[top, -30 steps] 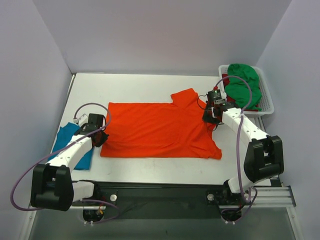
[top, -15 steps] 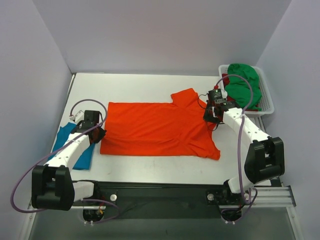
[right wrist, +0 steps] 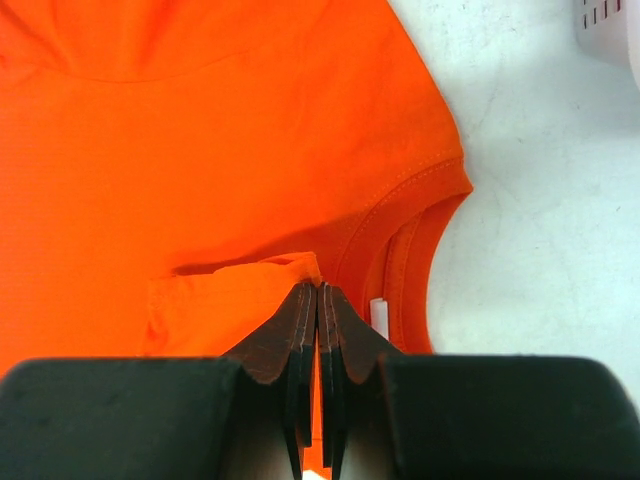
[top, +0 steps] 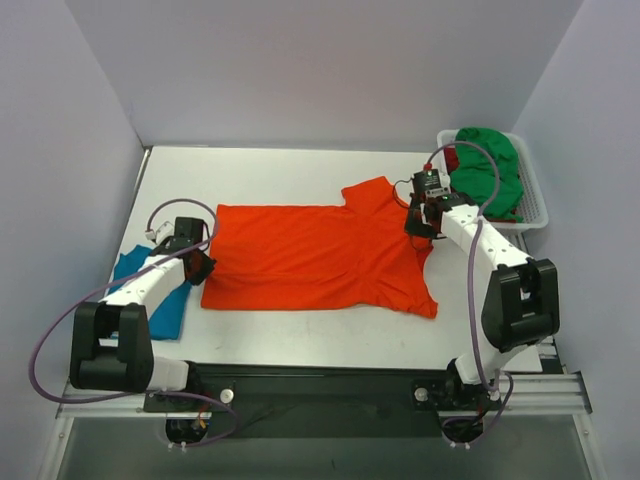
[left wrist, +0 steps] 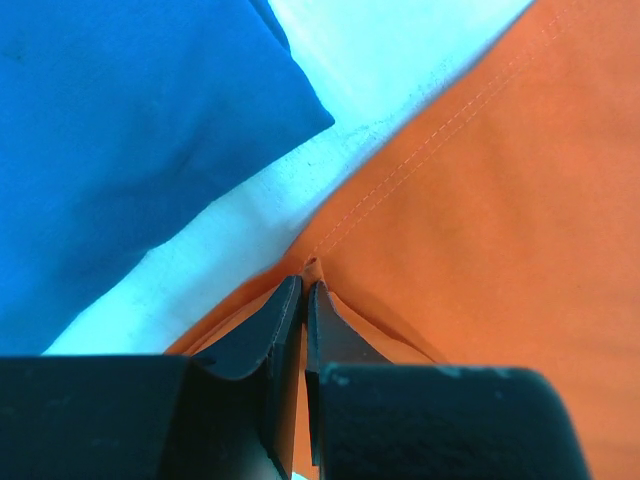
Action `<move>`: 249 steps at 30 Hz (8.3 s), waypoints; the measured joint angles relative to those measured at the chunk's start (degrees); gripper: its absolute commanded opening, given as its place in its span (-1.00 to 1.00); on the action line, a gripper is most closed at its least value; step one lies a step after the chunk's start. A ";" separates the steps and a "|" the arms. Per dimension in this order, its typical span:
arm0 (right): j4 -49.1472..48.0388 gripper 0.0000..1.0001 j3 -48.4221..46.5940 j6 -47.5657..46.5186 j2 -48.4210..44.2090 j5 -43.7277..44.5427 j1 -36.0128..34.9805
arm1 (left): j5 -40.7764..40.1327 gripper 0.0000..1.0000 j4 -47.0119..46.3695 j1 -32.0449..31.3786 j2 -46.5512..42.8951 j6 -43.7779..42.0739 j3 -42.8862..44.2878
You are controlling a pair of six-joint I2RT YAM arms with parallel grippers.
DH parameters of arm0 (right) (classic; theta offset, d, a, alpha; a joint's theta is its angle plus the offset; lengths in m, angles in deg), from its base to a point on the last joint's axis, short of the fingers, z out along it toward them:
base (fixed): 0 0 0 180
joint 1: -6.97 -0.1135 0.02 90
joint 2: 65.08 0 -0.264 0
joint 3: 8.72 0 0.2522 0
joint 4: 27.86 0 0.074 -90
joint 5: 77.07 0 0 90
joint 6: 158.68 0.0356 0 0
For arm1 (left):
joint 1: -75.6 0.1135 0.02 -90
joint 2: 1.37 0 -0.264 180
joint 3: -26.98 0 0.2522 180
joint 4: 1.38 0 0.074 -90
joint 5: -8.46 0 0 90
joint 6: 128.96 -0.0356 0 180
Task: Fold and stack the t-shirts
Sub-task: Fold the flattened tshirt in 1/3 of the way, then grap the side of the flattened tshirt furthest away from the robot with both arms, then fold the other side of the tshirt into a rectangle
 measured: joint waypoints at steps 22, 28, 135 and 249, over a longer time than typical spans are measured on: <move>1.44 0.22 13.70 6.43 -13.07 -3.91 6.19 | 3.56 0.50 -5.53 0.68 -10.29 -1.64 -2.58; 2.49 0.18 29.73 13.60 -30.88 -6.60 8.68 | 5.27 0.50 -7.45 -3.43 -13.18 -2.01 -7.48; -5.95 -0.02 -37.24 -6.75 37.79 -9.79 8.37 | -1.75 -0.90 7.80 -2.45 50.97 -4.50 59.12; -7.91 -1.00 6.05 8.90 -6.16 -11.47 8.37 | 13.11 -1.00 -10.51 3.04 14.01 -2.27 18.84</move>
